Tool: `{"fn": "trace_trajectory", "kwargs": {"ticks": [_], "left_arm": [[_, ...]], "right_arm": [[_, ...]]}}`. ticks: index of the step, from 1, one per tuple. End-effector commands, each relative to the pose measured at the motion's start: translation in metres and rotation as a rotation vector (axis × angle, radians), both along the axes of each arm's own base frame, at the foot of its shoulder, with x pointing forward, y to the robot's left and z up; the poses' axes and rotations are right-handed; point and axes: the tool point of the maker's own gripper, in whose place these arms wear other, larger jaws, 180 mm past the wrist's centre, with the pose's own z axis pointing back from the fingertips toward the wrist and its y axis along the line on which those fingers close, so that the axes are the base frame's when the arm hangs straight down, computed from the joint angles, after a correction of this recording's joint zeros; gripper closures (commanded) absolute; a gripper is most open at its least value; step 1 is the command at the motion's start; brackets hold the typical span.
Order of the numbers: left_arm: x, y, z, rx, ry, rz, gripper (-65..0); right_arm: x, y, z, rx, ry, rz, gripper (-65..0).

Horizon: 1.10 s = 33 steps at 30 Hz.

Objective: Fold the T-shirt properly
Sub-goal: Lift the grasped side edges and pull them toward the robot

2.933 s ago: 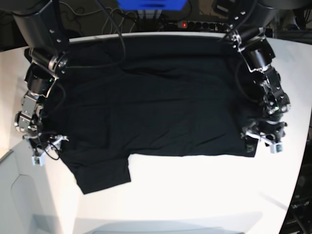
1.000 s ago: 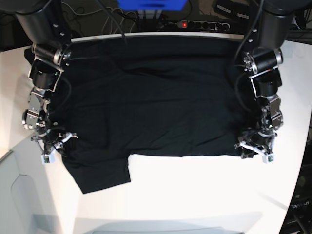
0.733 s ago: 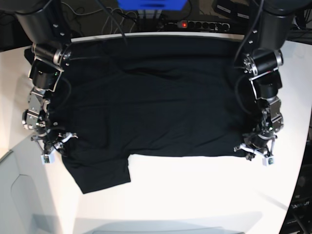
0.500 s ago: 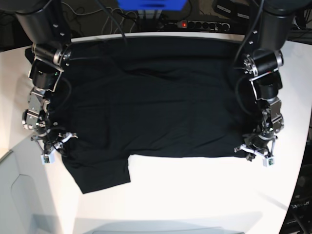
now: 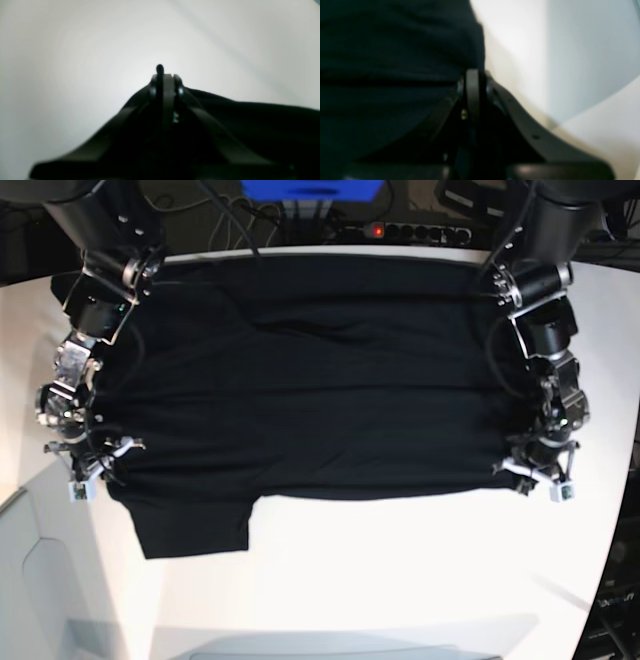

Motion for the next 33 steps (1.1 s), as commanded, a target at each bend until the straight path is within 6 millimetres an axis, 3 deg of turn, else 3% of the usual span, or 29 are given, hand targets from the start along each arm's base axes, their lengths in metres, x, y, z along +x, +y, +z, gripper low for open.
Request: {"fn": "trace_trajectory", "kwargs": {"ticks": [1, 11, 17, 20, 27, 33], "left_arm": [[0.016, 0.008, 0.035, 0.023, -0.09, 0.011, -0.1], [0.007, -0.017, 0.071, 0.105, -0.13, -0.057, -0.1], [-0.013, -0.008, 0.086, 0.101, -0.158, 0.003, -0.1], [-0.029, 0.002, 0.088, 0.113, -0.143, 0.034, -0.1], [-0.063, -0.006, 0.095, 0.098, -0.182, 0.041, -0.1], [-0.099, -0.013, 0.087, 0.057, -0.179, 0.028, -0.1]], "right_arm": [[0.012, -0.008, 0.024, -0.02, -0.075, -0.008, 0.0], [0.0, -0.002, 0.057, -0.001, -0.201, -0.019, 0.0], [-0.016, -0.001, 0.07, 0.028, -0.261, -0.023, 0.0], [-0.029, -0.001, 0.07, 0.027, -0.267, -0.021, 0.0], [-0.061, 0.005, 0.084, 0.048, -0.316, -0.007, 0.0], [-0.086, -0.003, 0.084, 0.016, -0.306, -0.025, 0.0]]}}
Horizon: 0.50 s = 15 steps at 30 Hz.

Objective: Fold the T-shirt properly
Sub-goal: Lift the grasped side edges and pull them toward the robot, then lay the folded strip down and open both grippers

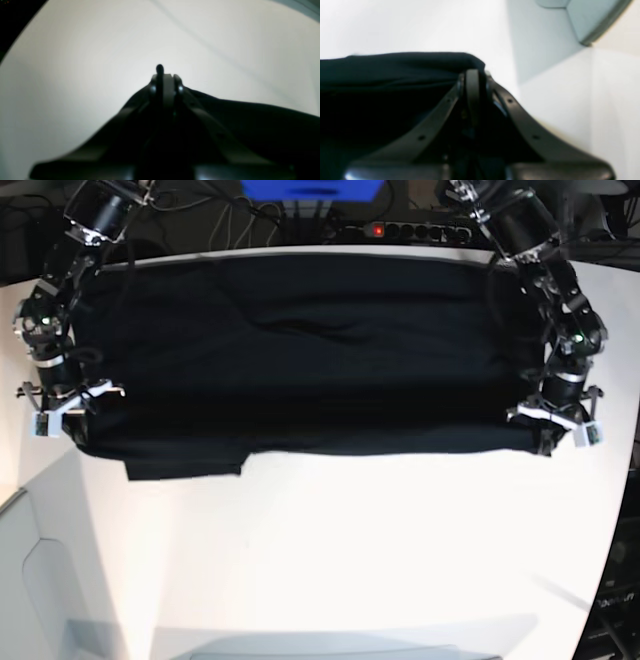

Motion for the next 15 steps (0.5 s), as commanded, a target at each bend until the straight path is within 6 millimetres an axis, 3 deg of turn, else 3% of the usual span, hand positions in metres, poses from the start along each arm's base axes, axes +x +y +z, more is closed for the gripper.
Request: {"fn": "trace_trajectory", "kwargs": {"ticks": [1, 5, 11, 15], "left_arm": [[0.002, 0.007, 0.023, 0.015, -0.078, 0.006, -0.1], [-0.015, 0.01, 0.019, -0.014, -0.075, 0.02, -0.1], [-0.036, 0.01, -0.004, -0.024, -0.008, 0.023, -0.1], [-0.044, 0.01, -0.01, -0.023, 0.014, 0.025, -0.1]], "right_arm": [[0.004, -0.003, 0.017, -0.018, -0.056, 0.006, 0.0], [-0.007, -0.01, 0.009, -0.021, -0.031, -0.014, 0.0], [-0.028, -0.01, -0.009, -0.022, 0.03, -0.013, 0.0], [-0.04, 0.001, -0.018, -0.019, 0.064, 0.064, 0.0]]}}
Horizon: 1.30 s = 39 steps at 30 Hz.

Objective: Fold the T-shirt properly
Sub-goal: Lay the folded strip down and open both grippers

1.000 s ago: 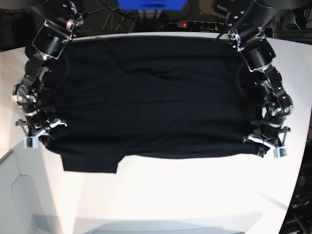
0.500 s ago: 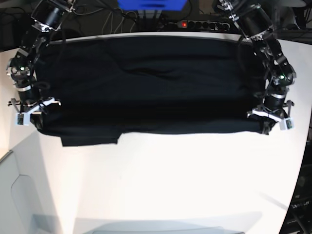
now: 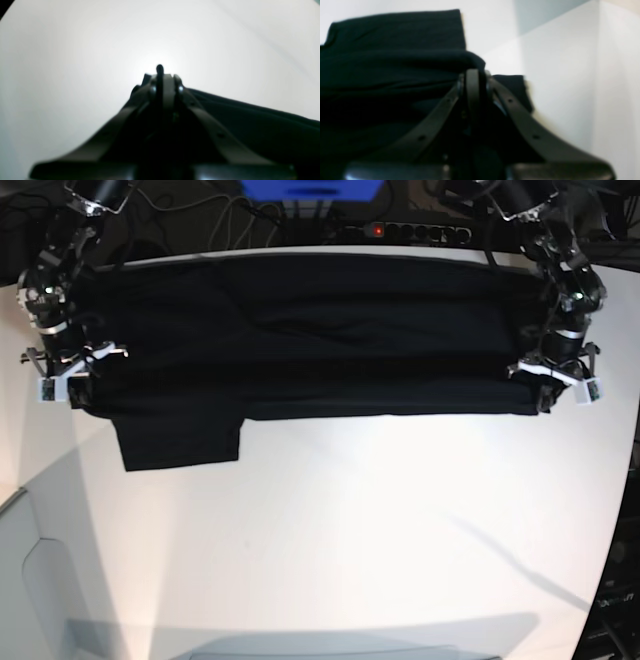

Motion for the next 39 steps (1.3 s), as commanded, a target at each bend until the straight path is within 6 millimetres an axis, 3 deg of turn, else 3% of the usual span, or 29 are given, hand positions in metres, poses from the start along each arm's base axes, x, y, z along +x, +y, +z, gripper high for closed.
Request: {"fn": "trace_trajectory", "kwargs": {"ticks": [1, 11, 17, 20, 24, 28, 32, 39], "left_arm": [[0.005, 0.006, 0.015, 0.023, -0.055, 0.004, -0.1], [-0.014, 0.028, 0.017, 0.022, -0.058, 0.091, -0.1], [-0.021, 0.024, 0.01, 0.006, -0.042, 0.098, -0.1], [-0.022, 0.024, 0.016, 0.021, -0.052, 0.094, -0.1], [-0.024, 0.021, 0.026, 0.045, -0.065, 0.081, -0.1], [-0.025, 0.021, 0.024, 0.041, -0.061, 0.084, -0.1], [-0.026, 0.022, 0.02, 0.037, -0.052, 0.086, -0.1], [-0.034, 0.026, -0.004, -0.001, 0.001, 0.106, -0.1]], "right_arm": [[0.001, -0.004, 0.013, -0.016, -0.043, 0.024, 0.0], [-0.016, -0.031, 0.013, -0.03, -0.035, -0.066, 0.0], [-0.026, -0.029, 0.006, -0.029, -0.006, -0.061, 0.0], [-0.026, -0.03, 0.006, -0.03, -0.008, -0.064, 0.0], [-0.022, -0.028, 0.021, -0.056, -0.043, -0.055, 0.0], [-0.031, -0.016, 0.03, -0.07, -0.056, -0.044, 0.0], [-0.041, -0.009, 0.024, -0.058, -0.035, -0.044, 0.0], [-0.062, -0.013, -0.005, -0.023, 0.053, -0.063, 0.0]]}}
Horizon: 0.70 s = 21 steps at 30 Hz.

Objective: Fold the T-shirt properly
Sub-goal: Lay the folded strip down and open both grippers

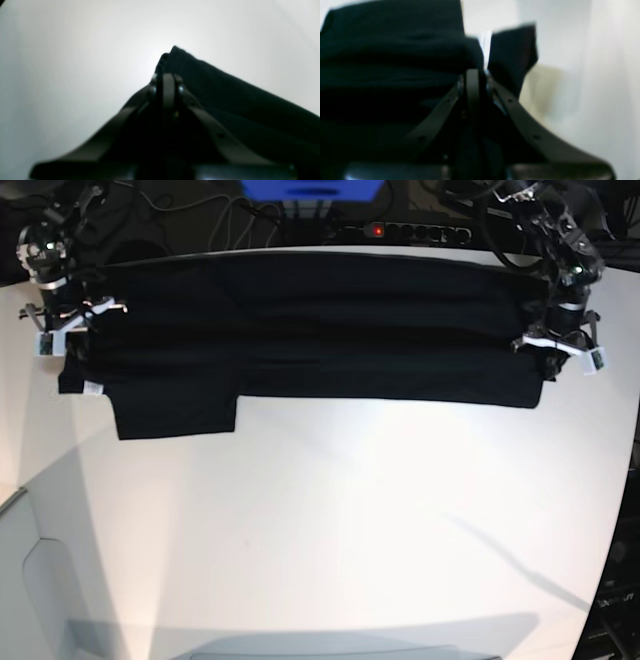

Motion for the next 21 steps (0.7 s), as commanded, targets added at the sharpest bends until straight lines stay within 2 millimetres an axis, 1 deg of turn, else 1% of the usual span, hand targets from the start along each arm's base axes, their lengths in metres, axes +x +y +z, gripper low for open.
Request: {"fn": "trace_trajectory", "kwargs": {"ticks": [1, 3, 7, 9, 11, 15, 19, 21], "left_arm": [[0.007, 0.01, 0.017, 0.035, -0.054, 0.008, -0.1], [0.007, 0.011, 0.016, 0.036, -0.053, 0.008, -0.1], [0.006, 0.012, 0.016, 0.036, -0.052, 0.01, -0.1], [0.006, 0.012, 0.016, 0.036, -0.052, 0.01, -0.1], [0.006, 0.012, 0.016, 0.036, -0.052, 0.01, -0.1], [0.006, 0.012, 0.015, 0.035, -0.049, 0.01, -0.1], [0.001, 0.013, 0.002, 0.009, -0.021, 0.023, -0.1], [-0.001, 0.013, -0.003, 0.003, -0.012, 0.027, -0.1]], "right_arm": [[0.003, -0.005, 0.009, -0.014, -0.031, 0.007, 0.0], [0.0, -0.006, 0.001, -0.003, -0.012, 0.002, 0.0], [-0.008, -0.008, -0.02, 0.009, 0.049, -0.009, 0.0], [-0.01, -0.01, -0.025, 0.001, 0.069, -0.014, 0.0], [-0.004, -0.01, -0.022, -0.003, 0.047, -0.013, 0.0], [0.001, -0.01, -0.017, 0.001, -0.005, -0.013, 0.0], [-0.003, -0.011, -0.029, 0.029, 0.009, -0.027, 0.0], [-0.001, -0.015, -0.03, 0.033, -0.006, -0.029, 0.0]]}}
